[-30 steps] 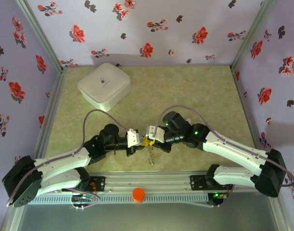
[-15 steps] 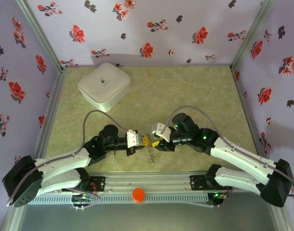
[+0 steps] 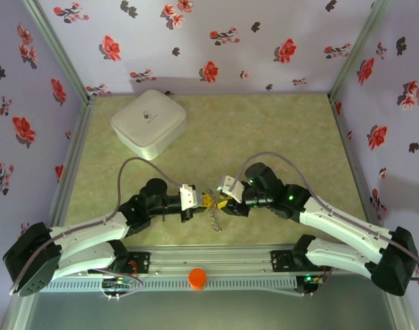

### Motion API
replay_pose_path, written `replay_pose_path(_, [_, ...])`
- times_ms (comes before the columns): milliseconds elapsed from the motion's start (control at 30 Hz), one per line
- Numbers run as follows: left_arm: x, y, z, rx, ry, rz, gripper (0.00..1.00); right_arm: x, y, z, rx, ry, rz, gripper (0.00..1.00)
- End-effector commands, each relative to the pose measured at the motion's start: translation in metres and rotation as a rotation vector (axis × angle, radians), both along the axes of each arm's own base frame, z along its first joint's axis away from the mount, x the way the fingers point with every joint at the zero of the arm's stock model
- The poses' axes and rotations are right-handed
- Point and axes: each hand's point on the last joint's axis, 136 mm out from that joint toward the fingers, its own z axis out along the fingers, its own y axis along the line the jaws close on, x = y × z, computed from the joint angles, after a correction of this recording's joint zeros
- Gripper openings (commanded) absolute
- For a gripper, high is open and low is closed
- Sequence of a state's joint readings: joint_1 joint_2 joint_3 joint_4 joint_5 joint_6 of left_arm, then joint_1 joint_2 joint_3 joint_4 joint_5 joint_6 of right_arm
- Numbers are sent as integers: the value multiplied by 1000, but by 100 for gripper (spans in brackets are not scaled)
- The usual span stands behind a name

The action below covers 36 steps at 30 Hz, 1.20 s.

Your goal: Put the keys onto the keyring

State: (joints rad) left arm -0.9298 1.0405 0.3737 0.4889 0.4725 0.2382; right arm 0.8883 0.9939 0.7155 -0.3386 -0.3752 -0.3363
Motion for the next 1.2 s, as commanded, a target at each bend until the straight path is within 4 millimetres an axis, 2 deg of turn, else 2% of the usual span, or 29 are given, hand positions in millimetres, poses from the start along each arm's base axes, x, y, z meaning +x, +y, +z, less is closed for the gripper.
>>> replay_pose_path(0, [-5, -1, 16, -61, -24, -24, 0, 4, 5, 5, 16, -45, 11, 30])
replay_pose_path(200, [-6, -1, 17, -62, -24, -31, 0, 5, 9, 3, 5, -51, 24, 27])
replay_pose_path(400, [-7, -1, 16, -60, -27, -33, 0, 2, 5, 0, -25, -45, 32, 7])
replay_pose_path(600, [-9, -2, 22, -71, -30, -50, 0, 5, -5, -12, -111, -46, 12, 3])
replay_pose_path(733, [-10, -3, 30, -87, -34, -55, 0, 4, 0, -16, -115, -15, 24, 2])
replay_pose_path(867, [-10, -3, 32, -95, -32, -58, 0, 3, 9, -13, -76, 3, 33, 5])
replay_pose_path(1000, [-11, -2, 29, -89, -32, -56, 0, 2, 7, -5, -35, -25, 27, 18])
replay_pose_path(1167, [-10, -3, 27, -102, -25, -51, 0, -9, 5, 7, 47, -56, 68, 23])
